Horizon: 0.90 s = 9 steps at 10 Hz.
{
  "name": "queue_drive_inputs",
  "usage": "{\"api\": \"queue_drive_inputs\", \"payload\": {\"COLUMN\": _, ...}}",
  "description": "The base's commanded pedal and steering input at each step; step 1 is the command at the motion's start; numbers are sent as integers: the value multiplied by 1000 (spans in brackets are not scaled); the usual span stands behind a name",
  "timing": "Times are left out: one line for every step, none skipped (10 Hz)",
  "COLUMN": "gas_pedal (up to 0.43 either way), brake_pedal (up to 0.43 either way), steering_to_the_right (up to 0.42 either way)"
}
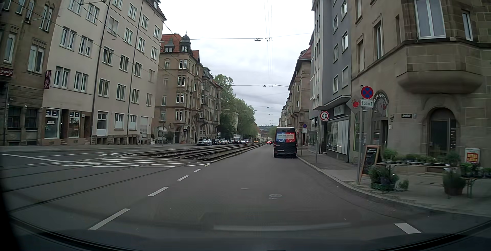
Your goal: Follow the waypoints while adhering to traffic rules and regulations
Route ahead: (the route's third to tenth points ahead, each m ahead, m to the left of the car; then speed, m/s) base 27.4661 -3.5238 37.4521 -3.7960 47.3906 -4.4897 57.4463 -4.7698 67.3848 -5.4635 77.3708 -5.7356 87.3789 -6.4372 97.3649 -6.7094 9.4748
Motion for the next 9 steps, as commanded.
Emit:
{"api": "queue_drive_inputs", "payload": {"gas_pedal": 79, "brake_pedal": 0, "steering_to_the_right": -16}}
{"api": "queue_drive_inputs", "payload": {"gas_pedal": 67, "brake_pedal": 0, "steering_to_the_right": -15}}
{"api": "queue_drive_inputs", "payload": {"gas_pedal": 59, "brake_pedal": 0, "steering_to_the_right": -12}}
{"api": "queue_drive_inputs", "payload": {"gas_pedal": 59, "brake_pedal": 0, "steering_to_the_right": -11}}
{"api": "queue_drive_inputs", "payload": {"gas_pedal": 59, "brake_pedal": 0, "steering_to_the_right": -10}}
{"api": "queue_drive_inputs", "payload": {"gas_pedal": 59, "brake_pedal": 0, "steering_to_the_right": -9}}
{"api": "queue_drive_inputs", "payload": {"gas_pedal": 59, "brake_pedal": 0, "steering_to_the_right": -8}}
{"api": "queue_drive_inputs", "payload": {"gas_pedal": 59, "brake_pedal": 0, "steering_to_the_right": -6}}
{"api": "queue_drive_inputs", "payload": {"gas_pedal": 59, "brake_pedal": 0, "steering_to_the_right": -5}}
